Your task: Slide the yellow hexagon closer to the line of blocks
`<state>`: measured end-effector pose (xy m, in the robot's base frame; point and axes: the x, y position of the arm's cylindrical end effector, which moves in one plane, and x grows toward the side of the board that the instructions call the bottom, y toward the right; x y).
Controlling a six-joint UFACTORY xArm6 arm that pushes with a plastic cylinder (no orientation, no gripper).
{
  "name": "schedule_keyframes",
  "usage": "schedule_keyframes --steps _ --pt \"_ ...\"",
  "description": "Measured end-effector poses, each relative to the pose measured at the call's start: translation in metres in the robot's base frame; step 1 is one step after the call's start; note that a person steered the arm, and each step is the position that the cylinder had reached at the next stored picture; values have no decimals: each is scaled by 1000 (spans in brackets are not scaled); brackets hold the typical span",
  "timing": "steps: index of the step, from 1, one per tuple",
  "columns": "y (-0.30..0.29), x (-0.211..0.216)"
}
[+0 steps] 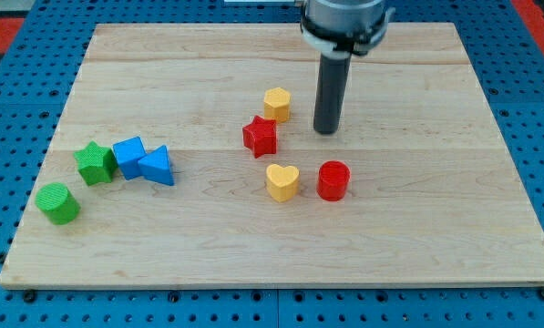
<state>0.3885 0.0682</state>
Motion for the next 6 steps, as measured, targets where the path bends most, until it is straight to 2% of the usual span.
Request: schedule_keyframes --steps 2,3,4,5,6 --pt "-56 -29" --pt "-121 -2" --pt "-147 39" --pt "-172 44" --pt "-131 3"
